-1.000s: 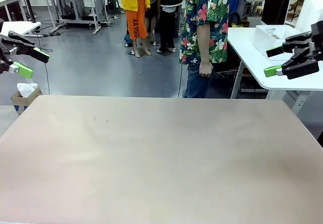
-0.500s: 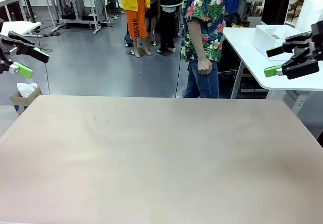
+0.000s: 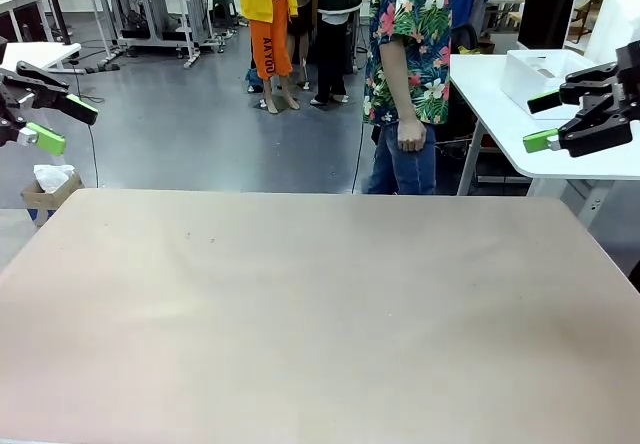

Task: Stack the cups and store them in the basket.
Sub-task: Place the stack of Reusable plastic cups into the Pantry Basket.

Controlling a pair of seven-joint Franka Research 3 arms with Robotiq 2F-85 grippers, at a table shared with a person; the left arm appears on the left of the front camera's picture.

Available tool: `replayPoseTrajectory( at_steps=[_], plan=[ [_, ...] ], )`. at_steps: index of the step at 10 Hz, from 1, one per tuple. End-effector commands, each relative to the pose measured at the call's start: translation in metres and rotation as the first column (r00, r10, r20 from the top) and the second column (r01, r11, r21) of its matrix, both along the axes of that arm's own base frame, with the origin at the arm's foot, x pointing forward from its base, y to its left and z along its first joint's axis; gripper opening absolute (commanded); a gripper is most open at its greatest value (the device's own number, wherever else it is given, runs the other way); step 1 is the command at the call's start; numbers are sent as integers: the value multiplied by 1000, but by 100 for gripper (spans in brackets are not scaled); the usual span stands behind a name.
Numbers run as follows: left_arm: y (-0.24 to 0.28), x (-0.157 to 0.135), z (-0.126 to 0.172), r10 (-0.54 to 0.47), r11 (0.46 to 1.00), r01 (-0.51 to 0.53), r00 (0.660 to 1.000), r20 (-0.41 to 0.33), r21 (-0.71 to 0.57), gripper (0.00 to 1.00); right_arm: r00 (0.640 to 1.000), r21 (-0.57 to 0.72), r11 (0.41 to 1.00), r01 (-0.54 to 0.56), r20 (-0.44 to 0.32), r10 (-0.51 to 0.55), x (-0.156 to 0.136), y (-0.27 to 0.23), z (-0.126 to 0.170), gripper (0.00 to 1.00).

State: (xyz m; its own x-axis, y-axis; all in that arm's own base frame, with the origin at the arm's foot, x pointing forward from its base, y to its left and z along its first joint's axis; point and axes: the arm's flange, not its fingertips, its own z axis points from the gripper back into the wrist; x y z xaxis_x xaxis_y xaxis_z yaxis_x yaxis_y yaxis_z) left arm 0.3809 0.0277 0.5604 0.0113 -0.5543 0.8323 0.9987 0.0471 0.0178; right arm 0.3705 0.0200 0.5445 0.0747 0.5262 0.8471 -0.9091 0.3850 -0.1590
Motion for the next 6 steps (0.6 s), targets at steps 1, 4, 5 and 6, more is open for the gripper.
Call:
replayPoseTrajectory(
  at_steps=[1, 4, 5, 6],
  plan=[
    [-1, -1, 3, 7, 1000, -7, 1000, -8, -18, 100, 1000, 25, 1000, 5, -2, -5, 2, 2, 0, 100],
    [-1, -1, 3, 7, 1000, -7, 1000, -8, -18, 100, 1000, 25, 1000, 5, -2, -5, 2, 2, 0, 100],
    [-1, -1, 3, 7, 1000, -7, 1000, -8, -18, 100, 1000, 25, 1000, 5, -2, -5, 2, 2, 0, 100],
    [-1, -1, 3, 7, 1000, -7, 1000, -8, -18, 100, 1000, 25, 1000, 5, -2, -5, 2, 2, 0, 100]
  ],
)
